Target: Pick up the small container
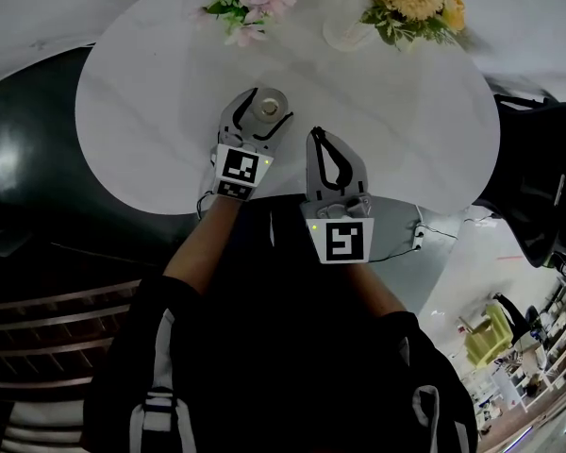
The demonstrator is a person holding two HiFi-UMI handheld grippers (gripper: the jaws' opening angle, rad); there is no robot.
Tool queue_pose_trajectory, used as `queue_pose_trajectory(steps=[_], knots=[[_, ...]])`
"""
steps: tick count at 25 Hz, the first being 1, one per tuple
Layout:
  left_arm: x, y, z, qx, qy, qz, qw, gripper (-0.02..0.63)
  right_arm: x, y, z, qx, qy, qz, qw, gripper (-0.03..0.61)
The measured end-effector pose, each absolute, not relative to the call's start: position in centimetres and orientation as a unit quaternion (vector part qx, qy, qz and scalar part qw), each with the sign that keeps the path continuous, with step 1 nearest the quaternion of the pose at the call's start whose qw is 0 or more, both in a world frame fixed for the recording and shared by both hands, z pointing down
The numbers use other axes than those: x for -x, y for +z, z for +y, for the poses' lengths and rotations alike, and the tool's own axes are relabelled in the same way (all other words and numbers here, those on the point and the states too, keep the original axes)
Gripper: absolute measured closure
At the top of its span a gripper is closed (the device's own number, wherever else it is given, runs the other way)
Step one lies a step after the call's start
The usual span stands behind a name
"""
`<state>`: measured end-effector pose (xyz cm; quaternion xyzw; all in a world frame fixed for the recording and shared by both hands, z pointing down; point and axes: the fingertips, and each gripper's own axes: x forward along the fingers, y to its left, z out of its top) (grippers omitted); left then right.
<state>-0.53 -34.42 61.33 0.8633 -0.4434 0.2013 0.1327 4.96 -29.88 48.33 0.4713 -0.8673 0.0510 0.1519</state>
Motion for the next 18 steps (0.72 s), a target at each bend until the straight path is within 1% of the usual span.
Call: queue_pose_trajectory(steps=[10, 16, 18], knots=[[0.8, 60.6, -34.4, -0.862, 0.208, -0.448, 0.112, 0.282, -5.5, 47.8, -29.5, -0.479, 0.054, -0.861, 0.162, 0.557], [0.6, 57.4, -34.9, -0.867, 0.192, -0.452, 0.084, 0.283, -5.8, 46.5, -29.4, -0.49, 0.044, -0.858, 0.146, 0.556], [0.5, 56.1, -34.9, -0.868, 0.178, -0.455, 0.088, 0.282, -6.0, 46.0, -29.4, -0.494, 0.039, -0.857, 0.144, 0.557]])
